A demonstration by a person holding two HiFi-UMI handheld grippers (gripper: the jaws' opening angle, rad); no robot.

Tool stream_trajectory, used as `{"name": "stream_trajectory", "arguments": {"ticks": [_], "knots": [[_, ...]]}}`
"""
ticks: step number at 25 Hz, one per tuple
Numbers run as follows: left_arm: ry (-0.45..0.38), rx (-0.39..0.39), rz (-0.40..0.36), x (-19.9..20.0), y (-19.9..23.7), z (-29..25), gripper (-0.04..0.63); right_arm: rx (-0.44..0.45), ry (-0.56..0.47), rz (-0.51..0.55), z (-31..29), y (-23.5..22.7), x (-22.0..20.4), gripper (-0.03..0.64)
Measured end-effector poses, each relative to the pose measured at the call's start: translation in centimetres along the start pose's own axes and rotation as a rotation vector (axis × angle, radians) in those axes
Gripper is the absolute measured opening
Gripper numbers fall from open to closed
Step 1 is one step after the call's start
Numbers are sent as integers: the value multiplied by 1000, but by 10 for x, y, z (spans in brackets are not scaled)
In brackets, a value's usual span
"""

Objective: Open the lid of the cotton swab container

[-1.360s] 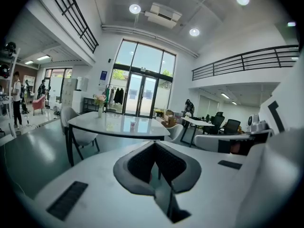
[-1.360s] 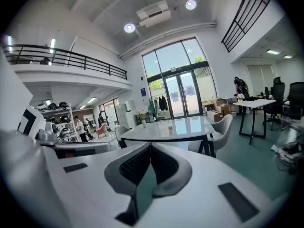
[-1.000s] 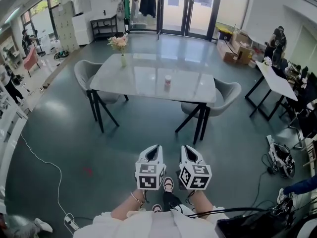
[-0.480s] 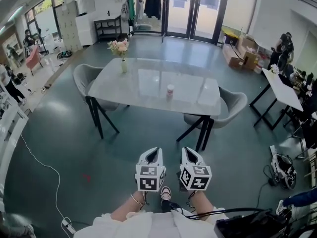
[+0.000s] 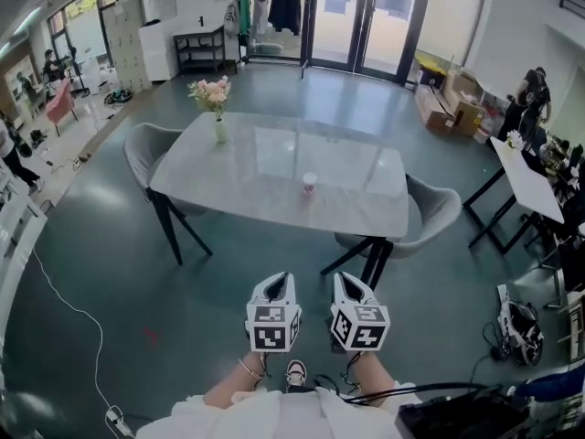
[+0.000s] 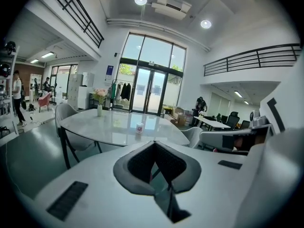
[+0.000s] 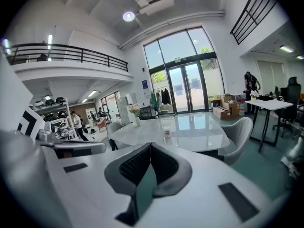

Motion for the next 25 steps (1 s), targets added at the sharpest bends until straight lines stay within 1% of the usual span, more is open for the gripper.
{"name": "stream_trajectory", "arguments": {"ticks": [6, 12, 19, 25], "knots": [[15, 10, -9, 9, 2, -48, -3, 11, 16, -10, -43, -29, 11, 60], [34, 31, -9, 16, 3, -87, -3, 40, 32, -20, -78, -51, 20, 60], [56, 54, -38, 20, 5, -106, -3, 45, 34, -55, -100, -70, 22, 61], [55, 59, -47, 29, 4, -114, -3, 32, 36, -80, -102, -80, 23, 61]]}}
Point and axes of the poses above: the fingertips, and each gripper's own axes: z backward along the fingers, y to its left, x out of its top, the point moved 7 cm from there along z, backward along the fingers, and after that the axes turned 6 degrees about -y, right-handed, at the moved point
